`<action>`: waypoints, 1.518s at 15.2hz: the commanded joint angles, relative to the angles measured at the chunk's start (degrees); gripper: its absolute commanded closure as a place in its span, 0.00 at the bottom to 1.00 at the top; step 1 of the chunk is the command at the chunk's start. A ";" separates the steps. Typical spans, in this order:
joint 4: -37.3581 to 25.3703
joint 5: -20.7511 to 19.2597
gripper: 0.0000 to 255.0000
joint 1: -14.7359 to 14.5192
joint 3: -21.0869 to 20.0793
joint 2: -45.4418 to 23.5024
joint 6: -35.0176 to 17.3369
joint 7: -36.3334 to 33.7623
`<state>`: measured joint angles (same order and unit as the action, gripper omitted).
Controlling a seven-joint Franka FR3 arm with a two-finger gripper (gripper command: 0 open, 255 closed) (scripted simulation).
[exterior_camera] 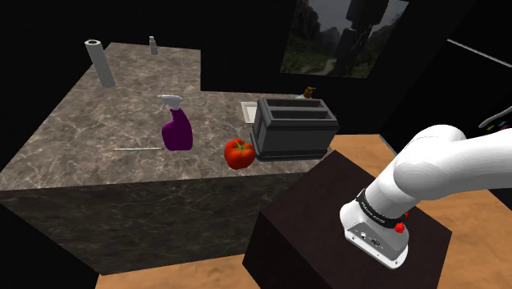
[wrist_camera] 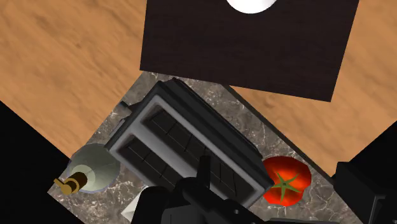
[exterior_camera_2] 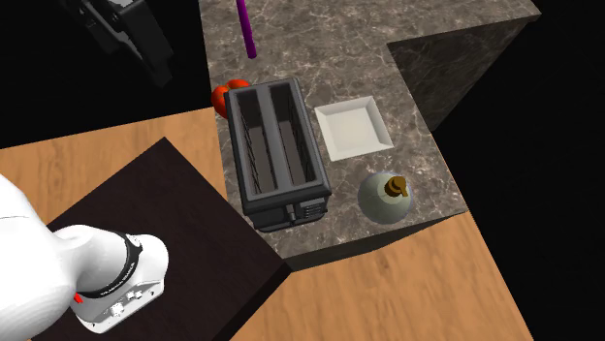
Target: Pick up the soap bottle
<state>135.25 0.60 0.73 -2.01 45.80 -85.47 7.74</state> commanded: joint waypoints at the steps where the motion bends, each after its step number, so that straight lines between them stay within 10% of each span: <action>1: 0.00 0.00 0.00 0.00 0.00 0.00 0.00 0.00; 23: -6.42 -6.91 0.00 6.66 15.89 -35.47 -29.19 16.60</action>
<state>129.81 -6.53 7.26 13.40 12.44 -113.50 23.69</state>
